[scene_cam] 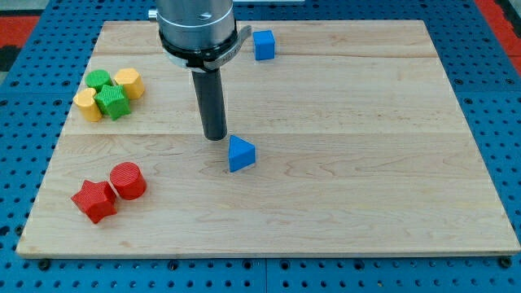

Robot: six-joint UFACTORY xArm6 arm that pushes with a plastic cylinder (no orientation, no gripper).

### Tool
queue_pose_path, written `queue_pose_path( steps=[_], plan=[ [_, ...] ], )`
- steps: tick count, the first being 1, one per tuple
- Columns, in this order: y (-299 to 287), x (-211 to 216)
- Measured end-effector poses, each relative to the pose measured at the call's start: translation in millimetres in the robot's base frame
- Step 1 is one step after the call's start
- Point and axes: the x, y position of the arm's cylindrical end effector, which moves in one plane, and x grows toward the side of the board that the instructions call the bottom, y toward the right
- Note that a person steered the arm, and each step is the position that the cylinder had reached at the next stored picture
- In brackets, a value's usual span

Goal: Seprate the red star and red circle

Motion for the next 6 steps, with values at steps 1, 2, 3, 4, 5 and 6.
queue_pose_path(
  steps=[1,2,3,4,5,6],
  plan=[
    [-1,0],
    [-4,0],
    [3,2],
    [-1,30],
    [19,64],
    [104,66]
  ],
)
